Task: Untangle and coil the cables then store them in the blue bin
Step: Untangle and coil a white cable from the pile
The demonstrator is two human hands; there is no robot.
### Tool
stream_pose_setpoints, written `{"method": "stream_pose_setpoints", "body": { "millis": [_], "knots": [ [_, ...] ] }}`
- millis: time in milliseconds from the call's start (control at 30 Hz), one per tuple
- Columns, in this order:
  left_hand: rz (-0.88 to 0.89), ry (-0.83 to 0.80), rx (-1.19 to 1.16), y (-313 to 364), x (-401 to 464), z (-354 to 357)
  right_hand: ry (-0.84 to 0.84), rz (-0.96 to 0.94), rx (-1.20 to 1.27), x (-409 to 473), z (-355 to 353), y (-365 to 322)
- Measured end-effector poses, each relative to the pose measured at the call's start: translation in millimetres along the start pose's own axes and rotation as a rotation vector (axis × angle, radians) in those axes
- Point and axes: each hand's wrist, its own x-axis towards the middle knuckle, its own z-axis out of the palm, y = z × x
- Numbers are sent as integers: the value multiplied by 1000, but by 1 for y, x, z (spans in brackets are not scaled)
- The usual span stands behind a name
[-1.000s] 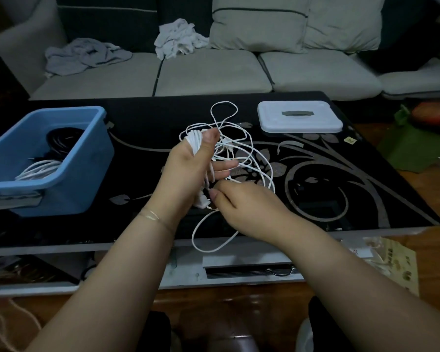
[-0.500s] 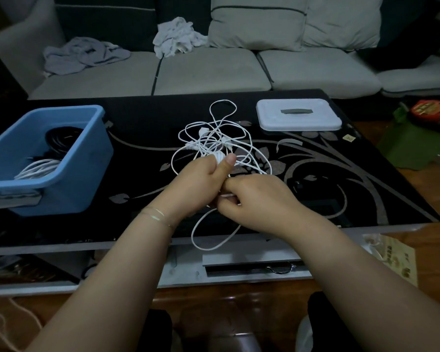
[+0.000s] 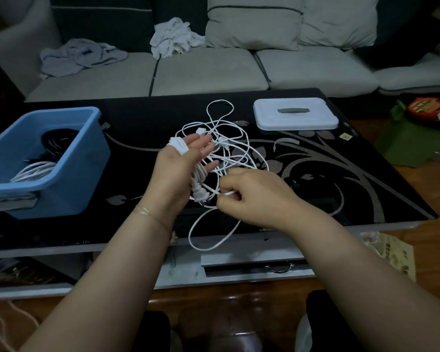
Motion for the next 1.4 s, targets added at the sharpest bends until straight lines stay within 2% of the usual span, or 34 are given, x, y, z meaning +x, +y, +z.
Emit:
{"method": "stream_pose_setpoints", "body": {
  "millis": [100, 167, 334, 434, 501, 601, 668, 835, 902, 1068, 1269, 1402],
  "knots": [
    [-69, 38, -226, 2, 6, -8, -1, 11, 8, 0, -2, 1],
    [-55, 21, -160, 2, 5, -8, 1, 12, 1, 0, -3, 2],
    [20, -135, 385, -3, -4, 1, 61, 30, -50, -1, -3, 0],
    [123, -241, 817, -6, -5, -2, 94, 31, -76, -2, -2, 1],
    [133, -258, 908, -2, -10, 0, 89, 31, -75, -2, -2, 3],
    [27, -412, 841, 5, -18, 4, 53, 39, -44, -2, -7, 5],
    [-11, -535, 876, 8, -19, 3, 29, 57, 15, -3, -11, 5],
    [-96, -767, 796, 18, -25, 1, 38, 64, 314, -3, -9, 17],
    [-143, -772, 783, 19, -25, -2, 90, 47, 373, -1, -6, 25],
    [-58, -777, 699, 13, -21, -11, 187, 64, 471, 6, -1, 30],
    [-111, -805, 365, 8, -16, -14, 208, 39, 807, 13, -1, 31],
    [-171, -857, 66, 5, -17, -11, 206, 75, 902, 17, 5, 33]
  ]
}}
